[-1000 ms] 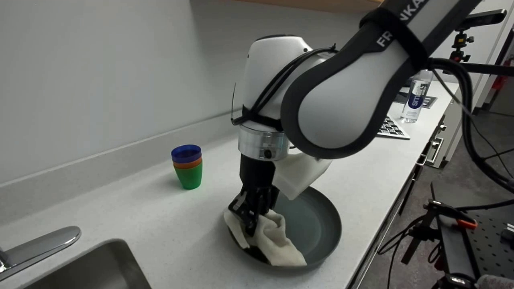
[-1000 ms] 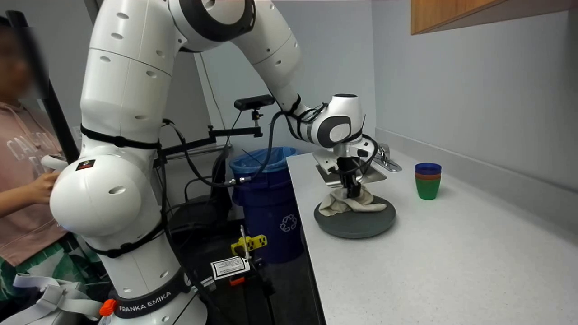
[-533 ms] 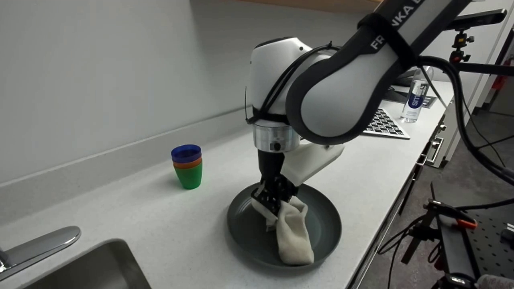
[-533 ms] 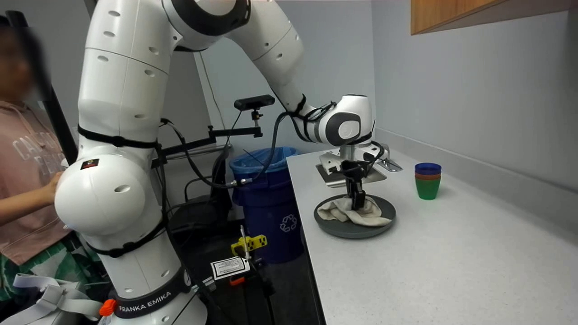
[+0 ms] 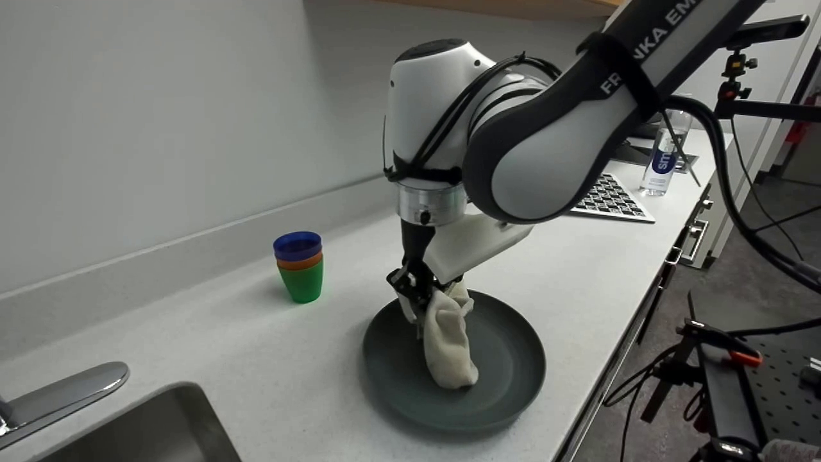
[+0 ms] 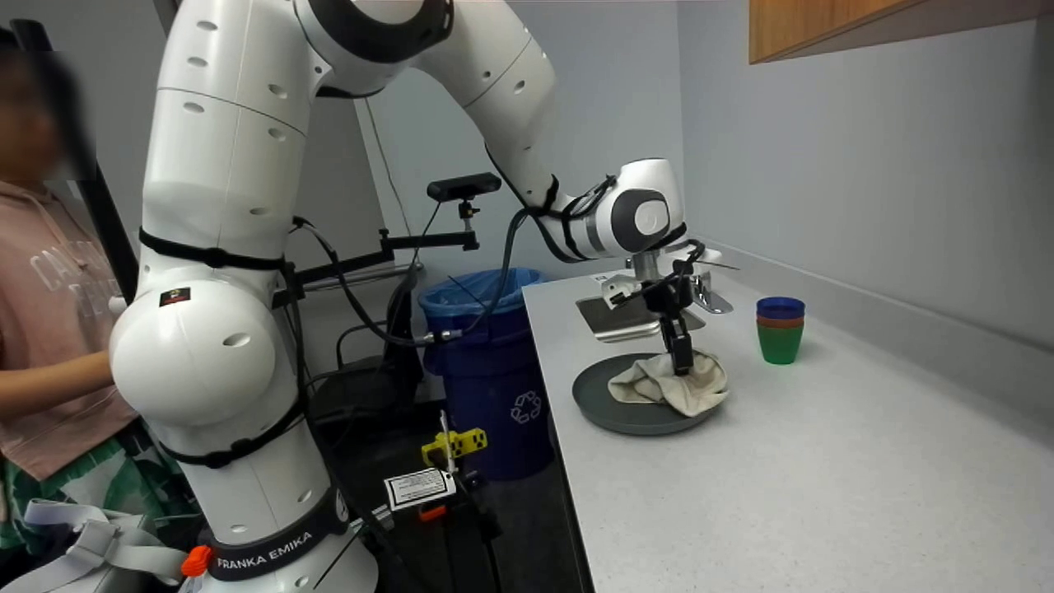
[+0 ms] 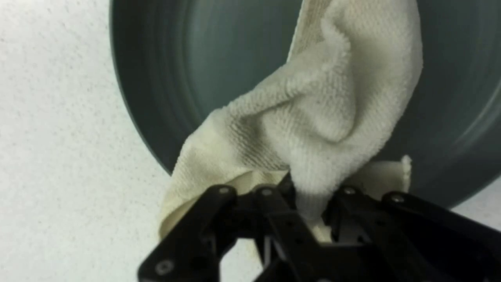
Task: Use the white towel to wipe the plate
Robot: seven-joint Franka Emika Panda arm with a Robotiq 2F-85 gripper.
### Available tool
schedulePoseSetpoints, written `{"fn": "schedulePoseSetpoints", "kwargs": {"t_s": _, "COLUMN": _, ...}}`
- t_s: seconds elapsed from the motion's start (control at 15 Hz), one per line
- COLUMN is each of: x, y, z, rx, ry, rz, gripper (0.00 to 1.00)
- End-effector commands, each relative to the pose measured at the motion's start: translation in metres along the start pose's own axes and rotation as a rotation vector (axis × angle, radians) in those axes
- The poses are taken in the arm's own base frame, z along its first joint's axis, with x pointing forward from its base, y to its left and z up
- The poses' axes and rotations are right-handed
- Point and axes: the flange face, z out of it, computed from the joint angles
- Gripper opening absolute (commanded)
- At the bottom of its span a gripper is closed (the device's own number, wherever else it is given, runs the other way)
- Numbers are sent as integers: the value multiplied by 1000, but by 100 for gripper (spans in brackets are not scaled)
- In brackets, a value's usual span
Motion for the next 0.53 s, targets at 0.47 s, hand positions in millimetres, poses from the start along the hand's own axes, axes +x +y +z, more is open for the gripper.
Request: {"fn": "schedulePoseSetpoints", "kwargs": {"t_s": 0.47, "x": -29, "y": -45, "z": -7, "rx": 359, "ry": 79, "rz": -286, "gripper": 3}}
